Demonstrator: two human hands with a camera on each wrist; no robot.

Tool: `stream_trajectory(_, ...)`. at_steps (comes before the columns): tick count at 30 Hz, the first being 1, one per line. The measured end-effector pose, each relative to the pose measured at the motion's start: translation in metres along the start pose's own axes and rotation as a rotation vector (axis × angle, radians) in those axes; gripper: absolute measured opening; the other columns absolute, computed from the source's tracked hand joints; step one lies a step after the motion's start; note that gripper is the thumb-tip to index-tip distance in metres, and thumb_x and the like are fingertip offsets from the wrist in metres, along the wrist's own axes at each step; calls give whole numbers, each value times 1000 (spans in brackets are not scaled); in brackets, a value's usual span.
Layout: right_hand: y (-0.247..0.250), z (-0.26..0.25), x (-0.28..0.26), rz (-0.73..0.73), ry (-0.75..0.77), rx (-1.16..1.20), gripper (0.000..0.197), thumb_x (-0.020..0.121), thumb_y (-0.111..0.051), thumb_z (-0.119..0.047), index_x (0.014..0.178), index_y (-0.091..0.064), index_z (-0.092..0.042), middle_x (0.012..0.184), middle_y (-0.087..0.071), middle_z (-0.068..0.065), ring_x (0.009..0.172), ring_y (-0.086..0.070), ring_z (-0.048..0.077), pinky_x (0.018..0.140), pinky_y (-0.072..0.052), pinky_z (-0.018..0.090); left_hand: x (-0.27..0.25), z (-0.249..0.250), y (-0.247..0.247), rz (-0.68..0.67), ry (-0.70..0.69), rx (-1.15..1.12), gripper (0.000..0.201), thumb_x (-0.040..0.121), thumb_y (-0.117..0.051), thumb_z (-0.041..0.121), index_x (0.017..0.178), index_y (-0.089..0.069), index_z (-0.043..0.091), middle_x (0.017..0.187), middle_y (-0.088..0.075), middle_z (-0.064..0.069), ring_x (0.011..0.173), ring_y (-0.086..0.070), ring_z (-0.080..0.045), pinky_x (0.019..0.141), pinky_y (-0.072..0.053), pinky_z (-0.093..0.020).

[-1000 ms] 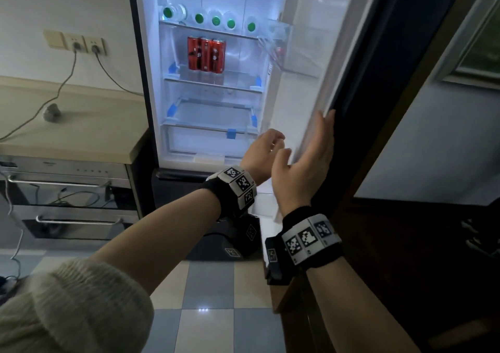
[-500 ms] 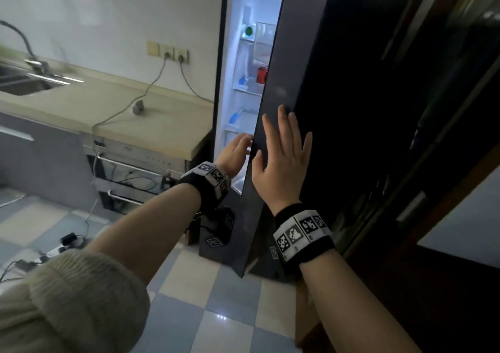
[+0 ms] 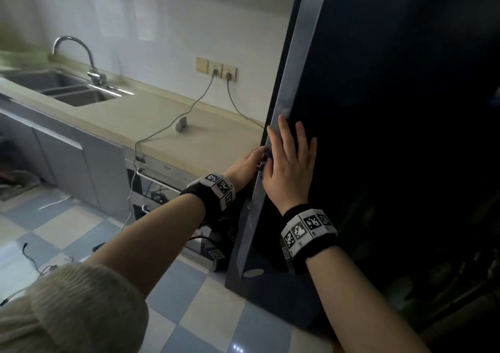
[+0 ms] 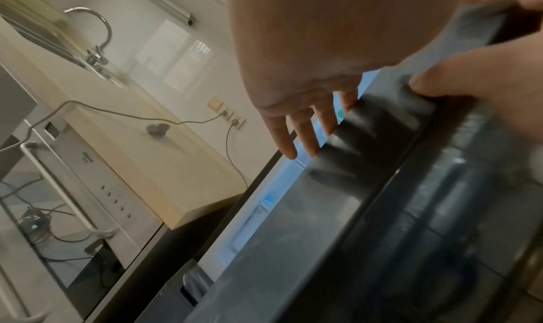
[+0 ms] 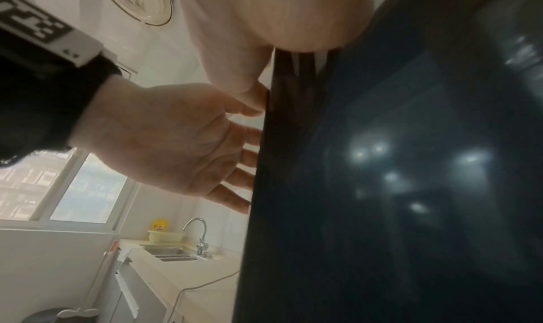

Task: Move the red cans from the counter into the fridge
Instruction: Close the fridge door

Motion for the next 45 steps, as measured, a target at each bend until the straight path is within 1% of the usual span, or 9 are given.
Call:
stream_trajectory(9, -107, 11, 63, -43, -49, -39, 63, 81, -69, -12, 139, -47, -19, 156, -31, 0, 145, -22, 27, 116, -11, 52, 103, -20, 47, -17, 121, 2, 49, 104, -20, 34, 137, -46, 10, 121, -54, -4, 98, -52, -13, 82, -40, -28)
stream_trajectory(13, -147, 21, 86, -24, -70, -34, 65, 77, -69, -10, 138, -48, -21, 156, -32, -1, 145, -18, 26, 116, -10, 52, 139, -25, 55, -36, 90, -40, 46, 104, -21, 28, 139, -43, 7, 121, -51, -3, 86, -53, -1, 67, -47, -5)
stream_trajectory(17, -181, 32, 108, 10, -87, -50, 64, 73, -66, -12, 134, -52, -22, 155, -35, 0, 143, -16, 24, 115, -3, 48, 180, -33, 66, -6, 22, 104, 43, 105, -24, 22, 136, -48, 5, 132, -50, -12, 120, -49, -19, 106, -38, -32)
stream_trajectory(20, -205, 41, 124, 34, -124, -32, 60, 73, -62, -13, 132, -54, -23, 154, -37, 1, 142, -15, 25, 114, -1, 49, 207, -38, 73, 18, 0, 142, 41, 105, -27, 24, 133, -51, 7, 141, -43, -12, 125, -43, -19, 113, -32, -38)
stream_trajectory(27, -245, 63, 143, 51, -110, -36, 66, 69, -72, -11, 131, -54, -24, 152, -39, 1, 142, -16, 27, 114, 2, 47, 267, -39, 87, 40, -49, 222, 38, 101, -34, 25, 117, -66, 12, 117, -61, 0, 105, -55, -11, 93, -41, -26)
stream_trajectory(32, -259, 73, 153, 51, -130, -50, 57, 75, -61, -14, 131, -53, -25, 152, -38, -2, 143, -15, 25, 116, 3, 44, 291, -46, 89, 73, -67, 255, 38, 98, -42, 26, 92, -70, 2, 82, -64, -4, 72, -54, -9, 72, -43, -26)
stream_trajectory(36, -265, 71, 153, 61, -162, -85, 53, 78, -42, -19, 128, -56, -26, 151, -39, -4, 143, -14, 25, 116, 4, 44, 298, -58, 100, 51, -38, 258, 38, 98, -42, 26, 99, -71, 1, 91, -67, -5, 82, -57, -12, 76, -44, -23)
stream_trajectory(40, -267, 65, 155, 86, -199, -11, 49, 77, -52, -13, 123, -59, -25, 149, -43, -3, 144, -15, 25, 117, 7, 42, 301, -68, 122, 68, 3, 247, 34, 99, -43, 26, 95, -72, 9, 102, -68, -8, 96, -60, -17, 90, -45, -32)
stream_trajectory(45, -270, 44, 169, 72, -196, 83, 48, 75, -56, -10, 122, -59, -23, 147, -45, 0, 142, -21, 21, 116, 11, 38, 305, -67, 156, 87, -1, 208, 33, 99, -43, 20, 94, -73, 8, 96, -68, -1, 92, -59, -15, 76, -45, -23)
Point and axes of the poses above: each hand's wrist, its own x-axis towards the middle knuckle, its own y-axis out of the back of the hand, z = x × y, the point moved 5 cm from there along x, towards the middle knuckle
